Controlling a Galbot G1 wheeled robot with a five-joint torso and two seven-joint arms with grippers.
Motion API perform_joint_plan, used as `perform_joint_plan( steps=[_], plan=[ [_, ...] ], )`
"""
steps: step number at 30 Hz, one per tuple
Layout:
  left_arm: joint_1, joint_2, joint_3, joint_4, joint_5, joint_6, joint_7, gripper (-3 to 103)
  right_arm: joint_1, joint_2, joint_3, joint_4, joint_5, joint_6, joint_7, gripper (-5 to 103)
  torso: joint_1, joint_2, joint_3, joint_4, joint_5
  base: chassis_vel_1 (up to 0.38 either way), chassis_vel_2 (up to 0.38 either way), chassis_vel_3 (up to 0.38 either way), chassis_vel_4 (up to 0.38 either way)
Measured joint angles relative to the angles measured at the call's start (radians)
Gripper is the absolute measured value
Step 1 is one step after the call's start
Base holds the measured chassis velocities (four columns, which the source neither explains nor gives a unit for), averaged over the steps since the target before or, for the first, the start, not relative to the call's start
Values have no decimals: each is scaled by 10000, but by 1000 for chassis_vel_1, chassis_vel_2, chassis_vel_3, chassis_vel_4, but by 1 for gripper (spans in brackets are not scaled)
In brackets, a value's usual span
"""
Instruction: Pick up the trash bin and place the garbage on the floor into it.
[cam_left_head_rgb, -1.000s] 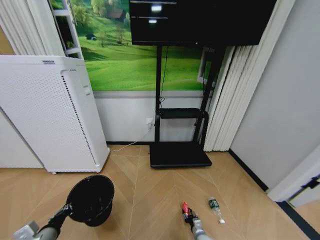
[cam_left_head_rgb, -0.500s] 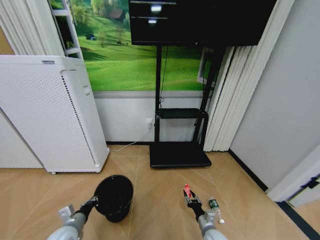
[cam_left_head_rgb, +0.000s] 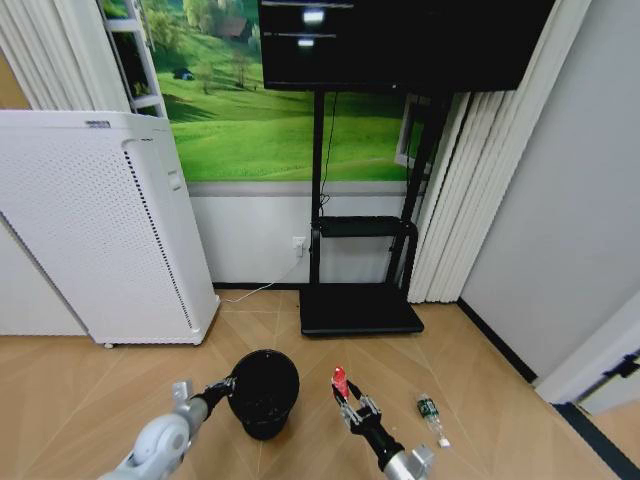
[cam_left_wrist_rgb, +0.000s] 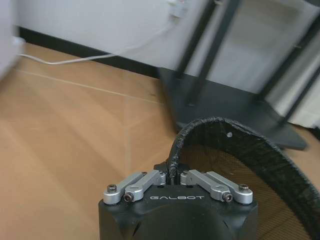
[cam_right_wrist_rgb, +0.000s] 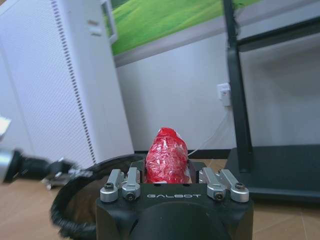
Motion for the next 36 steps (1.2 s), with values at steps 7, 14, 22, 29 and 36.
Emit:
perform_joint_plan(
  steps=[7,14,22,29,36],
  plan=[
    [-861,-277,1307,487,236,-140,733,7,-222,147,-194,-202,-1130,409,-322,45,0,0,0,3,3,0,0,0,0],
    [-842,-635,1908,533,999,-305,1433,7,-250,274,-193,-400,-1429,479,-231,39,0,0,-1,3,1,0,0,0,0],
    [-113,-535,1244,166,1667,-454,1888,7,-171,322,-268,-456,-1342,454,408,32,0,0,-1,3,2,0,0,0,0],
    [1144,-582,-534,-249,1493,-622,1434,7,-31,306,-217,-18,-723,318,942,60,0,0,-1,3,1,0,0,0,0],
    [2532,-1169,-2852,-1118,1598,-802,227,7,689,208,127,-475,23,-289,2460,82,-1,0,-1,4,0,0,0,0,0]
  ],
)
